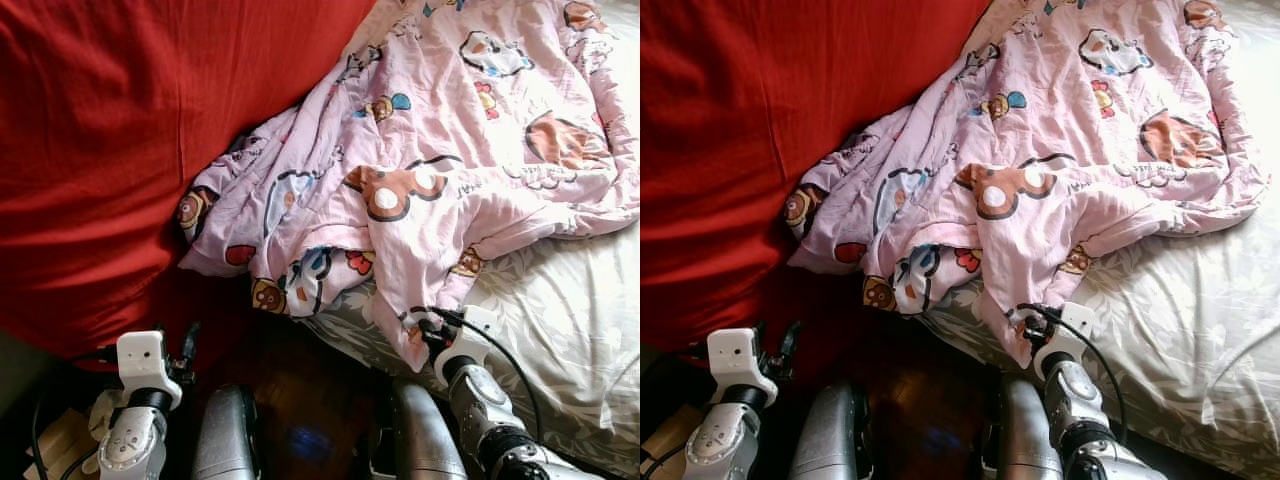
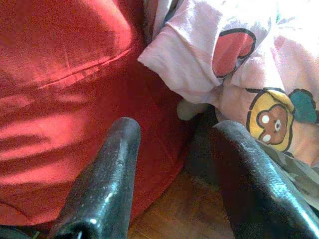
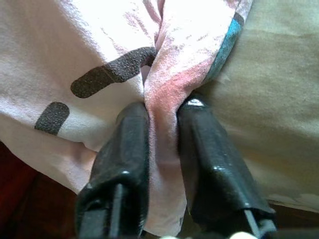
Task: Clean up the room
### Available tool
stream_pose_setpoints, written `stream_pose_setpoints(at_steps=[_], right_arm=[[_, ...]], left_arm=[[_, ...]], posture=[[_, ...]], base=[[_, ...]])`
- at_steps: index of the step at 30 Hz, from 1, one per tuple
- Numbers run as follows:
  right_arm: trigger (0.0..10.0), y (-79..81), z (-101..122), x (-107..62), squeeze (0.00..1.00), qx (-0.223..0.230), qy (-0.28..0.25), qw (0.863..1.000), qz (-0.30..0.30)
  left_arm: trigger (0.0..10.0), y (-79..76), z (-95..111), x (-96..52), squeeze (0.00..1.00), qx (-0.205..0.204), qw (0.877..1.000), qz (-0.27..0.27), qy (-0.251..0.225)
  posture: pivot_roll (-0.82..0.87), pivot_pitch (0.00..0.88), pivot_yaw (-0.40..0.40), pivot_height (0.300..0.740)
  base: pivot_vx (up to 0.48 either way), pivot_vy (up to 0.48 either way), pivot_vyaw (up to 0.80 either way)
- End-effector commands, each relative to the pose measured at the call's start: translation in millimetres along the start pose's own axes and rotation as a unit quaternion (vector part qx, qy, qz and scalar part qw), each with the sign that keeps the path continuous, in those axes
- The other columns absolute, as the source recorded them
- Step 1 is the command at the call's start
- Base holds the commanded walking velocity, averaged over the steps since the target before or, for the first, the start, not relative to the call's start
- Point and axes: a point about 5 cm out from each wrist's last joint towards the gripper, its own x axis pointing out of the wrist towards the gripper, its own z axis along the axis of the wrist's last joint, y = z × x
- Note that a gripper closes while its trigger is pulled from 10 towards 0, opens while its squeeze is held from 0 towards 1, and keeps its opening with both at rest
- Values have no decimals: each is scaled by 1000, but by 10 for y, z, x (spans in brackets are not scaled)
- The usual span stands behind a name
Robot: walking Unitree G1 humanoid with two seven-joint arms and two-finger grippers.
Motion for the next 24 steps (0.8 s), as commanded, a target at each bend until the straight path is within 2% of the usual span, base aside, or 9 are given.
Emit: stream_pose_setpoints(at_steps=[1,7,13,16,20,21,22,24], right_arm=[[0,-21,-56,-19,0,10,6,1000,-7],[0,-64,-63,-36,0,15,0,1000,-17],[0,-202,-34,-86,0,29,-31,998,-39],[0,-311,4,-143,0,11,-61,997,-43],[0,-346,17,-177,0,-3,-76,996,-34],[3490,-367,21,-199,0,-6,-85,996,-30],[10000,-378,30,-223,0,-19,-94,995,-22],[10000,-384,34,-244,0,-32,-101,994,-13]], left_arm=[[10000,32,-103,-51,0,3,1000,6,24],[10000,32,-125,-41,0,2,1000,7,28],[10000,29,-206,-40,0,-1,999,12,39],[10000,29,-301,-40,0,-6,998,19,58],[10000,18,-400,-63,0,-10,997,22,79],[10000,9,-463,-88,0,-12,995,23,92],[10000,1,-513,-112,0,-13,994,23,104],[10000,-5,-557,-132,0,-14,993,22,114]], posture=[[133,269,-59,585],[128,259,-56,585],[119,210,-63,585],[110,165,-68,585],[95,134,-64,585],[88,127,-62,585],[75,110,-57,585],[70,106,-55,585]], base=[[0,0,0],[0,0,0],[0,0,0],[0,0,0],[0,0,0],[0,0,0],[0,0,0],[0,0,0]])
